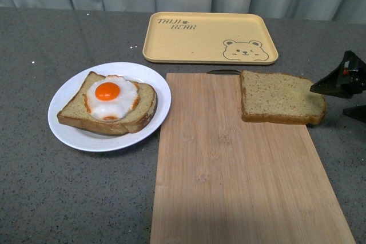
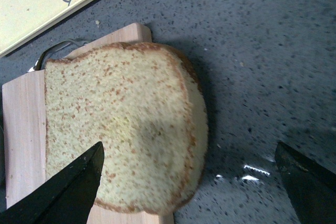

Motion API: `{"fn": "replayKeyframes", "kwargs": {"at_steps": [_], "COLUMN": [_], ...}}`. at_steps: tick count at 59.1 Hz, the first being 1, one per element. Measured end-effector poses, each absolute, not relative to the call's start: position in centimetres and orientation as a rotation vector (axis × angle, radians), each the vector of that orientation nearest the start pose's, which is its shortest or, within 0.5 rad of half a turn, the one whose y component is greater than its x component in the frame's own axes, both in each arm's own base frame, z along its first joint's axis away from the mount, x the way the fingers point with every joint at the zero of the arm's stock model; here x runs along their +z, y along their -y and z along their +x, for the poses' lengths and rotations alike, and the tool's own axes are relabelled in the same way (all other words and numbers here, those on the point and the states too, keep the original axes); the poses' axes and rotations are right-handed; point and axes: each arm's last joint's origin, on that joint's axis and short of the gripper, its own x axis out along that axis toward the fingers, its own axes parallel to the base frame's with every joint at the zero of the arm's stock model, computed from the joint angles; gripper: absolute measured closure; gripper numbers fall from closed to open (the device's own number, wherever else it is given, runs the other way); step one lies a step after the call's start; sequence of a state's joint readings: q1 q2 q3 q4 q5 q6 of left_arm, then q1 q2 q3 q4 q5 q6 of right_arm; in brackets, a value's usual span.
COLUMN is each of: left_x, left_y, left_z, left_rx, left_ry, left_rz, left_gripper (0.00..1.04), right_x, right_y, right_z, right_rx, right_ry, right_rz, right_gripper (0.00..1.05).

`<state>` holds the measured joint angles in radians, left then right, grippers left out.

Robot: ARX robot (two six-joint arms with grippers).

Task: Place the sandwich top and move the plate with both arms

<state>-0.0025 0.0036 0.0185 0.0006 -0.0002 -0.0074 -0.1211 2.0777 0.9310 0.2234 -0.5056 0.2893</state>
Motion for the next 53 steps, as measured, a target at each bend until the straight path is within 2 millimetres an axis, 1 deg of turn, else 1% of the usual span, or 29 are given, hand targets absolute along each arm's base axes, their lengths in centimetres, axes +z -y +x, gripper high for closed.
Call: {"fn": "replayKeyframes", "kwargs": {"at_steps": [2,10,15,16,20,23,27,28,30,35,40,43,45,47,48,50,53], "left_x": [17.0,17.0,17.0,17.0,17.0,17.0,17.0,17.0,17.0,17.0,17.0,17.0,17.0,17.0,17.0,17.0,17.0], "left_y": [0.0,0.0,0.0,0.0,0.0,0.0,0.0,0.0,0.0,0.0,0.0,0.0,0.0,0.0,0.0,0.0,0.0], "left_z": [9.7,9.7,9.7,9.7,9.7,9.7,9.7,9.7,9.7,9.7,9.7,9.7,9.7,9.7,9.7,9.7,9.7], "left_rx": [-0.002,-0.002,-0.002,-0.002,-0.002,-0.002,-0.002,-0.002,-0.002,-0.002,-0.002,-0.002,-0.002,-0.002,-0.003,-0.002,-0.002], "left_ry": [0.016,0.016,0.015,0.016,0.016,0.016,0.016,0.016,0.016,0.016,0.016,0.016,0.016,0.016,0.016,0.016,0.016], "left_rz": [-0.007,-0.007,-0.007,-0.007,-0.007,-0.007,-0.007,-0.007,-0.007,-0.007,-0.007,-0.007,-0.007,-0.007,-0.007,-0.007,-0.007], "left_gripper": [0.07,0.07,0.07,0.07,0.07,0.07,0.07,0.07,0.07,0.07,0.07,0.07,0.07,0.07,0.07,0.07,0.07], "right_x": [6.0,5.2,4.9,5.0,5.0,5.0,5.3,5.4,5.8,6.5,7.8,8.9,9.6,10.4,10.6,11.1,11.5], "right_y": [2.7,2.0,1.6,1.5,1.4,1.4,1.3,1.3,1.1,0.7,-0.2,-1.2,-1.9,-3.1,-3.4,-4.8,-6.3], "right_z": [36.3,37.4,38.1,38.2,38.3,38.4,38.2,38.2,38.0,37.5,36.7,36.3,36.1,35.9,35.9,35.8,35.7], "right_rx": [0.229,0.221,0.217,0.219,0.216,0.217,0.218,0.218,0.221,0.24,0.303,0.349,0.384,0.435,0.446,0.489,0.519], "right_ry": [-0.949,-1.018,-1.058,-1.057,-1.056,-1.052,-1.043,-1.042,-1.026,-0.991,-0.92,-0.874,-0.848,-0.823,-0.819,-0.801,-0.796], "right_rz": [0.555,0.556,0.56,0.563,0.572,0.58,0.589,0.59,0.594,0.616,0.685,0.735,0.759,0.786,0.791,0.806,0.822], "right_gripper": [0.11,0.32,0.5,0.55,0.69,0.75,0.87,0.89,0.95,1.01,1.02,1.02,1.02,1.02,1.02,1.02,1.02]}}
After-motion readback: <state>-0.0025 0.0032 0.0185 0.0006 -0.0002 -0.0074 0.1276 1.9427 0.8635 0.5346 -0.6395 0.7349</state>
